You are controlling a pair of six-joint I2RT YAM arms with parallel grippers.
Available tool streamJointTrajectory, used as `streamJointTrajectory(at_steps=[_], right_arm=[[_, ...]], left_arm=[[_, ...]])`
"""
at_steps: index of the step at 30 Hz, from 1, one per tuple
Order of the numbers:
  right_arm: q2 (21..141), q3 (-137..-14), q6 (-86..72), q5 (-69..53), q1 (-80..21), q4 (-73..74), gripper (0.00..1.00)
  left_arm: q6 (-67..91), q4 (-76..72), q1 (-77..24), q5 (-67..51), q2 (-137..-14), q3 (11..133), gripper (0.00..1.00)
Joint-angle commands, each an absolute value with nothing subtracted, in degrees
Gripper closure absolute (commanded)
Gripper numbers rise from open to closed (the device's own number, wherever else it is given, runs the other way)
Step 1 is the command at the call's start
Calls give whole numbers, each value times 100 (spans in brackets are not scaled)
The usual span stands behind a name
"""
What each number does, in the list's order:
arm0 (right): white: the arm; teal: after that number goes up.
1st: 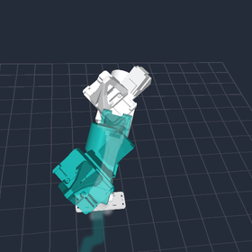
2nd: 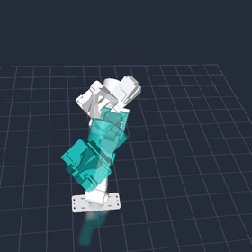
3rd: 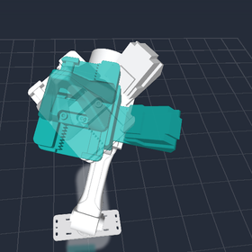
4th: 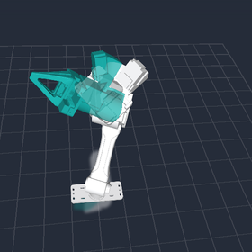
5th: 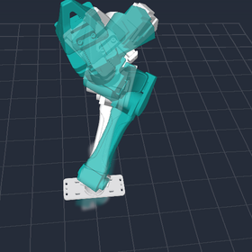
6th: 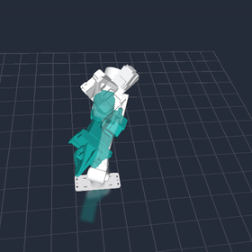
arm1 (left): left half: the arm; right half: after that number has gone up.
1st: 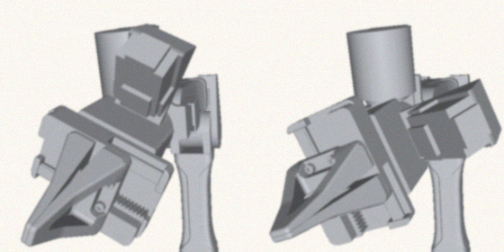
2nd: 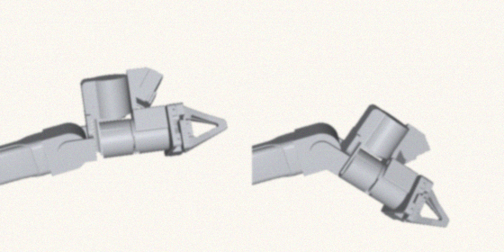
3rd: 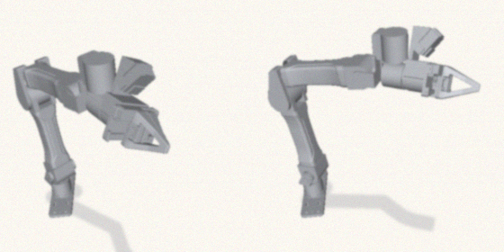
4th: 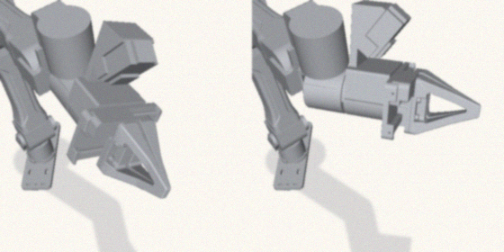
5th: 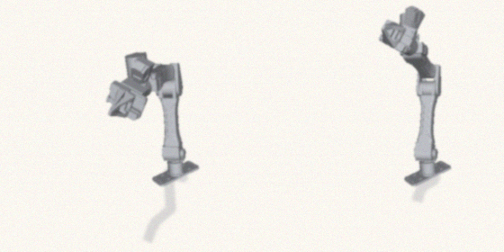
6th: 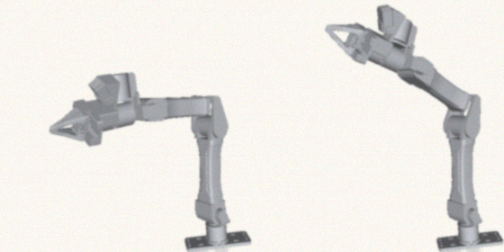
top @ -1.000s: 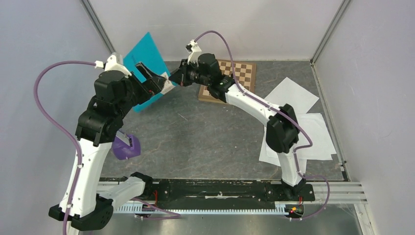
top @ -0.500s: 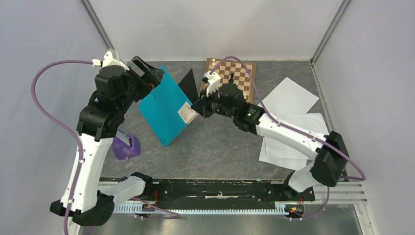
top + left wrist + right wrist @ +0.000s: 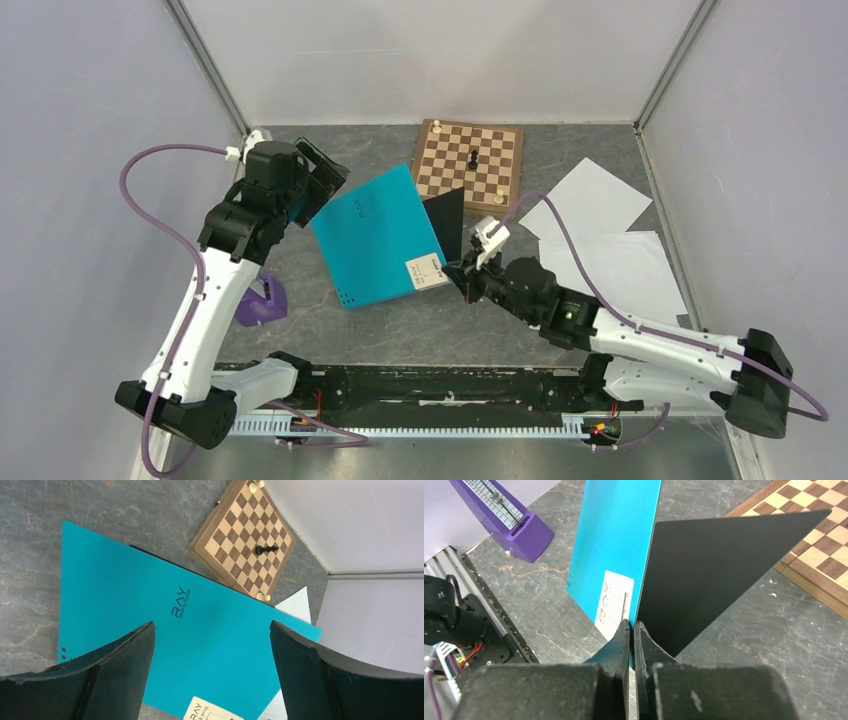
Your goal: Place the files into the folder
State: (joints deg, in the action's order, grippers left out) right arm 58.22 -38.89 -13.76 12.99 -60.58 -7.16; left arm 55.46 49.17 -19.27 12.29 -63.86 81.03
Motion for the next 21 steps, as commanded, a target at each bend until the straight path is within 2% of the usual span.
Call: streamJointTrajectory(at_steps=[1,6,12,21], right_arm=[[5225,-3193,-830,2317,-6566,-1330,100],[4702,-2438,-611,3099,-7286,-1759,100],[4742,-2136,-335,4254,-8146,-1905,100],[5121,-1899,-219,4775,-8667,-2206,100]], left_arm=[[6142,4830,-2006,1360,-6469,7994,10],[6325,5012,-2246,1495,-6641,7950,10],[6709,5228,-2573,1600,-6444,7513,9],[7064,5358,-2784,1661,-6158,6948,11]])
